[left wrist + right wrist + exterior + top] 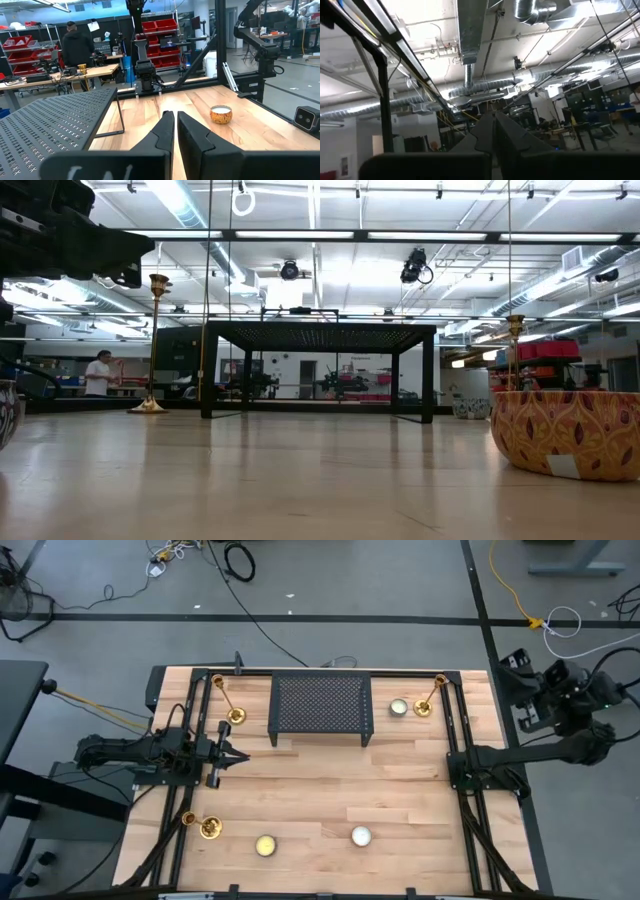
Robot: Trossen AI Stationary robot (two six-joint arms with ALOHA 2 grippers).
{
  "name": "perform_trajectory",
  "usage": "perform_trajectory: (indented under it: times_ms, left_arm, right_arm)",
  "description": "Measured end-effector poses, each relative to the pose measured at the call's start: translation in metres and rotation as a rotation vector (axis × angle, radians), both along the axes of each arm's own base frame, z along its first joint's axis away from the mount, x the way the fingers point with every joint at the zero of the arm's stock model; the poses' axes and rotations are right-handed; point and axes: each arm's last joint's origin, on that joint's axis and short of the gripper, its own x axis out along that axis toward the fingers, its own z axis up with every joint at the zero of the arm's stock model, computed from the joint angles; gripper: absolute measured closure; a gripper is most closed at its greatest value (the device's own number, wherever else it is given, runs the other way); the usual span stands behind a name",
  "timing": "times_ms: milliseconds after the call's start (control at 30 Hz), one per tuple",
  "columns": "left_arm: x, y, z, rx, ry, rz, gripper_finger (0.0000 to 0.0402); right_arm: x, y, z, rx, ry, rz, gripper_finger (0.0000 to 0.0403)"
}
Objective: Pick & Place candle stick holders
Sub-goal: Put the top right gold candle holder on the shelf
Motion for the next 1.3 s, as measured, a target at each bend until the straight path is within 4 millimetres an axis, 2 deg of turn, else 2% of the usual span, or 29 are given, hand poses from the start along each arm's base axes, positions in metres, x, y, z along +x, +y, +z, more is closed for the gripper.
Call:
perform_trajectory:
  times_ms: [367,933,1300]
  left_arm:
    - [0.000,0.000,0.000,0.000,0.000,0.000,0.0376]
    - [0.000,0.000,0.000,0.000,0.000,-0.001,0.0376]
    - [0.000,0.000,0.000,0.000,0.000,0.000,0.0376]
  right_arm:
    - [0.005,0.000,0.003,0.037,0.013,0.024,0.0382]
    - [0.008,0.000,-0.004,-0.143,0.125,-0.089,0.0382]
    - [0.014,-0.002,-0.003,-0.066,0.129,-0.141,0.0382]
